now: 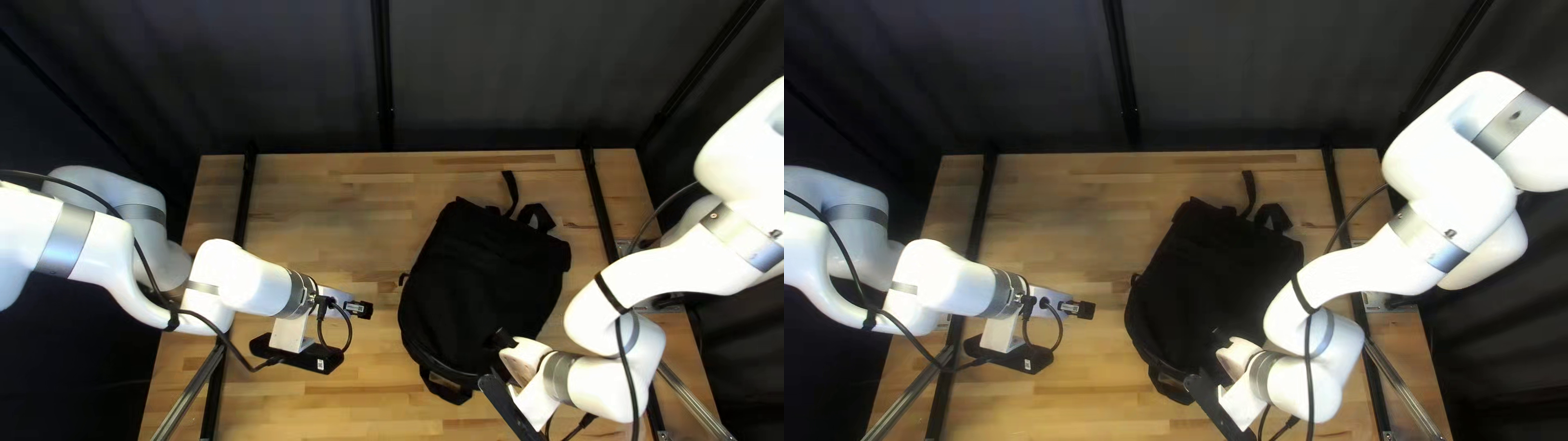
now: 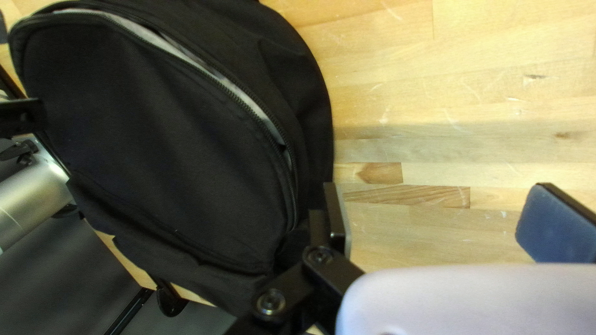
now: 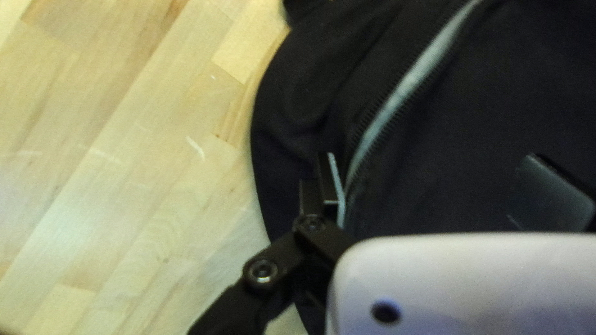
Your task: Remove a lunch box from a kids backpack
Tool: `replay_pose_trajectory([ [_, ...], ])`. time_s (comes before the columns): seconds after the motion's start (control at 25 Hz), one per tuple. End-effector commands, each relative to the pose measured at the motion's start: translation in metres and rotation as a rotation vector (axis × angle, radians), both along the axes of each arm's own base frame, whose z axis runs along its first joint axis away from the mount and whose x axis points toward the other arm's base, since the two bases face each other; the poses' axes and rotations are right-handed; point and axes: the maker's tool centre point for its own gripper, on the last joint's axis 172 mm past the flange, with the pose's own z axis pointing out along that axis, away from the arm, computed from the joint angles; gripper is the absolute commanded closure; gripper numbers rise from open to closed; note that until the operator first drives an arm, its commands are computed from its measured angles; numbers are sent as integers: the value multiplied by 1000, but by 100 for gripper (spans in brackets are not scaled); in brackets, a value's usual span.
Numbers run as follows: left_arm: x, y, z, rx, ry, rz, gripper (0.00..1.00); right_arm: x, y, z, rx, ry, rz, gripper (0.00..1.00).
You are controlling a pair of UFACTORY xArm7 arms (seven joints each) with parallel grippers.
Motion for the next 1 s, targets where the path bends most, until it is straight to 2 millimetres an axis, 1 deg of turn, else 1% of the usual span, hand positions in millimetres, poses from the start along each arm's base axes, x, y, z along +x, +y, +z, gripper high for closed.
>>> replay_pose_trajectory([
  [0.04,1,0,0,-3,0,-3,0,5,-3,-8,8,2,1,90],
  [0.08,1,1,1,-4,1,-3,0,5,-3,-7,8,1,0,100],
  [0.2,1,1,1,-5,2,-5,0,3,-2,-1,2,-1,2,100],
  [0.32,3,0,0,-7,2,-8,0,7,-2,6,-3,4,14,100],
  [0.48,6,-2,-1,-10,3,-15,0,13,-4,11,-7,8,26,100],
  [0.56,6,-1,0,-10,5,-17,0,18,-12,9,-8,14,30,100],
  [0.64,7,0,1,-10,6,-19,0,23,-28,6,-7,20,29,100],
  [0.68,7,0,2,-10,6,-20,0,26,-35,6,-7,21,29,100],
  [0.76,8,0,3,-10,6,-22,0,32,-44,10,-8,20,28,100],
  [0.84,8,0,3,-9,6,-22,0,40,-50,22,-15,17,30,69],
  [0.88,7,0,3,-9,6,-22,0,42,-51,26,-18,15,30,33],
  [0.92,7,1,3,-8,6,-22,0,44,-53,34,-24,12,29,0],
  [1.0,7,1,2,-8,6,-22,0,47,-54,41,-32,9,31,0],
])
